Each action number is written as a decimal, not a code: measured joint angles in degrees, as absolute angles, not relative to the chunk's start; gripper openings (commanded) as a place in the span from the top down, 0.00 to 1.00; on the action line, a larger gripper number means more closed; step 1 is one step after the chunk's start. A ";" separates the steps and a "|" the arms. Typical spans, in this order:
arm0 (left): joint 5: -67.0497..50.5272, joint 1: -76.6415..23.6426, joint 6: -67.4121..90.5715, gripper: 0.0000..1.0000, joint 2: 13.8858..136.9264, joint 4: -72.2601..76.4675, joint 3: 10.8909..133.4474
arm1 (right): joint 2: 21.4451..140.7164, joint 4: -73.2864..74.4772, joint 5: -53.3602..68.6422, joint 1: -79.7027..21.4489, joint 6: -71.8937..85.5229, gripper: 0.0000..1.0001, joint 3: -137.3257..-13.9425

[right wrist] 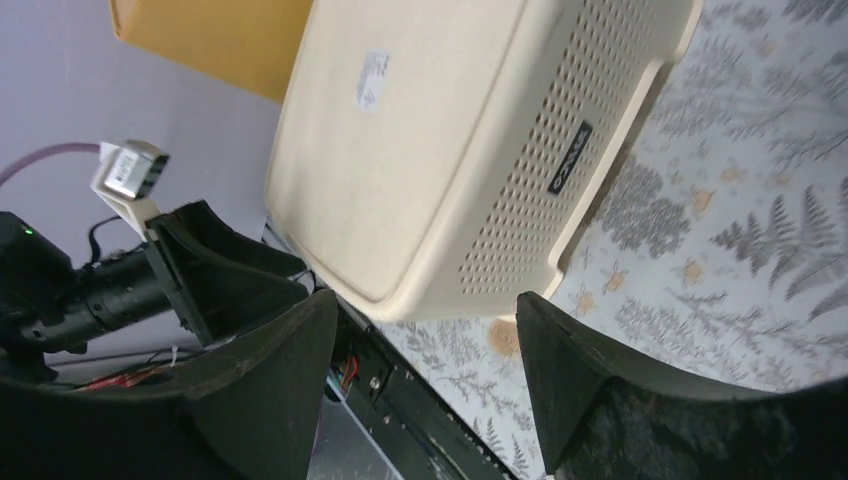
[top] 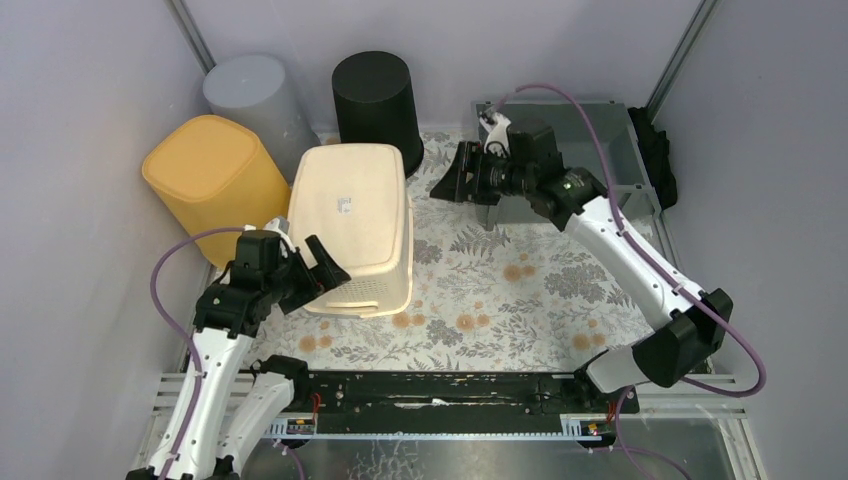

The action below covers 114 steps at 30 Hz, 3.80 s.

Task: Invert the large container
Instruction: Move the container to the center of the board, then adjust the container at the center of the board.

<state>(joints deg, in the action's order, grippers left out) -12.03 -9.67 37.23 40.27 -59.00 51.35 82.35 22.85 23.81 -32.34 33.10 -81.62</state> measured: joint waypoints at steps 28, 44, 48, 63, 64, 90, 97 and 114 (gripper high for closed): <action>-12.43 -10.22 39.11 0.00 48.18 -48.45 49.23 | 82.48 32.27 19.66 -28.53 26.87 0.26 -84.18; -7.88 -10.13 37.12 0.00 45.91 -52.75 58.28 | 77.65 30.46 22.15 -28.53 28.56 0.26 -78.02; -7.90 -10.11 37.15 0.00 43.11 -53.32 58.74 | 76.82 30.04 22.33 -28.53 28.82 0.26 -77.34; -7.90 -10.09 37.15 0.00 41.82 -53.89 58.72 | 75.85 28.80 23.70 -28.53 29.87 0.25 -75.85; -7.92 -10.09 37.15 0.00 41.82 -54.00 58.81 | 75.79 28.80 23.73 -28.53 29.87 0.25 -75.85; -11.46 -10.09 37.23 0.00 40.21 -54.15 60.10 | 75.66 27.46 25.17 -28.53 30.55 0.25 -74.54; -11.66 -10.09 37.39 0.00 40.23 -54.11 60.10 | 75.66 27.40 25.19 -28.53 30.55 0.25 -74.35; -11.90 -10.09 37.54 0.00 40.21 -53.98 60.10 | 75.66 26.52 25.21 -28.53 30.55 0.25 -73.45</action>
<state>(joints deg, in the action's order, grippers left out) -11.90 -10.09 37.54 40.21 -53.98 60.10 75.66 26.52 25.21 -28.53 30.55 -73.45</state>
